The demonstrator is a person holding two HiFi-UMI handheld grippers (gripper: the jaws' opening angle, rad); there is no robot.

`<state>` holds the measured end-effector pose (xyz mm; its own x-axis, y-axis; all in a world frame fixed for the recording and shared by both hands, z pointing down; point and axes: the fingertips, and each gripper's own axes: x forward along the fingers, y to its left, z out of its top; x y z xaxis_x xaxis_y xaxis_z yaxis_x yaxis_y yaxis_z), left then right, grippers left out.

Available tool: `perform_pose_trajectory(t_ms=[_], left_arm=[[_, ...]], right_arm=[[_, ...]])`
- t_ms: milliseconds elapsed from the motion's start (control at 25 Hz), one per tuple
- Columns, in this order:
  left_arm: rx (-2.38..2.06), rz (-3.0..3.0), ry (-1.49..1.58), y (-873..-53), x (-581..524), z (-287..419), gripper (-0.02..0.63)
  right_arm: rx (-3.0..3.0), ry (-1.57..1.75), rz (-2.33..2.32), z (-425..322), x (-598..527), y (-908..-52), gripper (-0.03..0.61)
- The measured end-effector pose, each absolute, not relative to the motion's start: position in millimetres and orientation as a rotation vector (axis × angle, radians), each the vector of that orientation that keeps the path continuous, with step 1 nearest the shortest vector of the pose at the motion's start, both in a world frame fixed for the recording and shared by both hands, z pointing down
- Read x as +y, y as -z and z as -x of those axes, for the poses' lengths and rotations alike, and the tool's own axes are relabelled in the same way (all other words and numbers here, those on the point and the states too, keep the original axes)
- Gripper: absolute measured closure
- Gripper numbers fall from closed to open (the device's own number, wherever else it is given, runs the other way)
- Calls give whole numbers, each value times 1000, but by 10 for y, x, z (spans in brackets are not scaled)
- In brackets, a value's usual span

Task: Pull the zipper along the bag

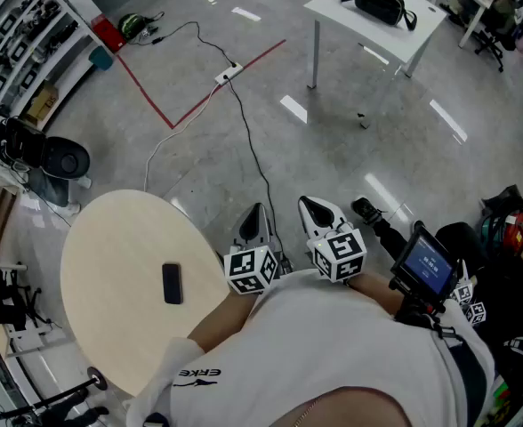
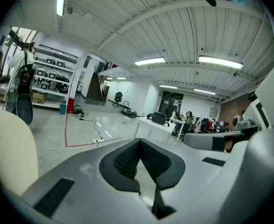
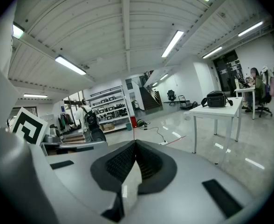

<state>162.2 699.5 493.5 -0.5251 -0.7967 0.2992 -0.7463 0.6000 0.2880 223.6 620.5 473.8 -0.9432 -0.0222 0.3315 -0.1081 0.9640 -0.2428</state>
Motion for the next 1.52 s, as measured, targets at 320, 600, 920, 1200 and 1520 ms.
perform_pose_trajectory(t_ms=[320,600,920,1200,1520], left_arm=[[-2427,-1223,180,-4960,7018,-1624,611],[-2423,-1225,195,-4961,7067,-1592,611],[-2405,-1239,205,-5009,7290,-1484,611],[-2390,-1212,217,-5121,7335,-1414,611],[-2375,-1273,194,-5077,6796,-1222,611]], right_arm=[[-2794,-385,-78,-2228,6223,-4712,574],[-2800,-387,-92,-2194,6268,-4687,574],[-2792,-382,-124,-2115,6499,-4712,574],[-2778,-373,-158,-2123,6496,-4750,574],[-2797,-395,-216,-1958,6001,-4739,574]])
